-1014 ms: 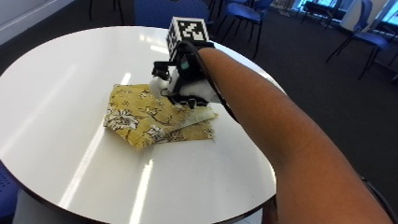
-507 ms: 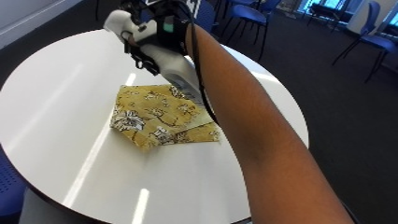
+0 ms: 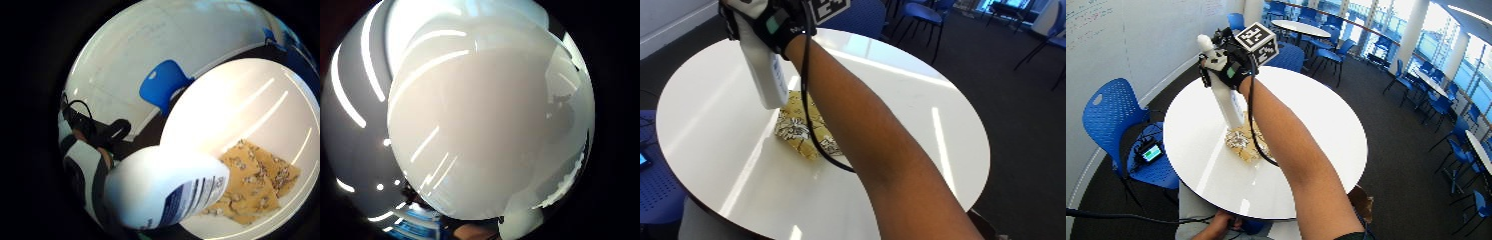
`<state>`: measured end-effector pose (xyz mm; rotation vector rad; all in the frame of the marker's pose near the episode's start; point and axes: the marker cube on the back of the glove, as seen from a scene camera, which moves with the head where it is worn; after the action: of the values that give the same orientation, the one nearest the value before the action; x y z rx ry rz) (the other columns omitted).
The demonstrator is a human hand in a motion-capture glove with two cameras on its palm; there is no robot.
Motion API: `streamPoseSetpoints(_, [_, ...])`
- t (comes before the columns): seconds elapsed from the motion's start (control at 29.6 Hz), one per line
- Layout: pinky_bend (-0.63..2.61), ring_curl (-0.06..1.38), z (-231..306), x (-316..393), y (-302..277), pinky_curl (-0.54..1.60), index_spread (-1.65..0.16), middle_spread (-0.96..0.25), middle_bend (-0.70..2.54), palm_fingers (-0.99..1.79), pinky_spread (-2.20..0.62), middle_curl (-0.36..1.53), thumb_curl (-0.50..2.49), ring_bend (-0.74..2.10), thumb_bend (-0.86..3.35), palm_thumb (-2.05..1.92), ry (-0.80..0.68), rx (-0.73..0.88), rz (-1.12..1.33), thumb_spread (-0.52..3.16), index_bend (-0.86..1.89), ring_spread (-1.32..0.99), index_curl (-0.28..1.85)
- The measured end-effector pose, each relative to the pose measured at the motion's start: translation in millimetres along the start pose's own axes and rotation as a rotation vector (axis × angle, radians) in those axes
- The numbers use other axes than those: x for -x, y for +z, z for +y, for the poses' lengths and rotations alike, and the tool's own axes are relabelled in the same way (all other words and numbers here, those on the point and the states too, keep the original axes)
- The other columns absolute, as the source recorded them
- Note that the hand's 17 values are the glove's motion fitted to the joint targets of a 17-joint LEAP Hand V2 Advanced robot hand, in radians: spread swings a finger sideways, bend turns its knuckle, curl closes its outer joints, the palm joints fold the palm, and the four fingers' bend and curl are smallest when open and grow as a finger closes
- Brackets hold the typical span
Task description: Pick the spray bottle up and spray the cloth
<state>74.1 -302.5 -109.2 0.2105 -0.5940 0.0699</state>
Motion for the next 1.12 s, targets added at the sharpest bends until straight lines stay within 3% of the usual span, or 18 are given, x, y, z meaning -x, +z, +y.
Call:
streamPoseSetpoints(0.2, [0.42,0.46,-13,15,26,0.39,-0.27,-0.2,0.64,1.39,-0.29,0.52,0.86,0.7,-0.03,0.88,-0.089,-0.304,-0.096,0.49,0.33,-0.19,0.61])
streamPoseSetpoints(0.41, [0.43,0.46,-25,4,56,0.4,-0.27,-0.19,0.64,1.4,-0.29,0.52,0.86,0.7,-0.03,0.88,-0.101,-0.419,-0.185,0.48,0.33,-0.18,0.61])
streamPoseSetpoints(0.71, [0.43,0.46,-23,-12,79,0.4,-0.26,-0.19,0.64,1.4,-0.28,0.52,0.86,0.7,-0.03,0.88,-0.116,-0.397,-0.087,0.46,0.33,-0.19,0.61])
streamPoseSetpoints(1.12, [0.43,0.46,-26,4,65,0.4,-0.27,-0.2,0.65,1.4,-0.29,0.52,0.86,0.69,-0.03,0.88,-0.071,-0.402,-0.106,0.44,0.35,-0.19,0.61])
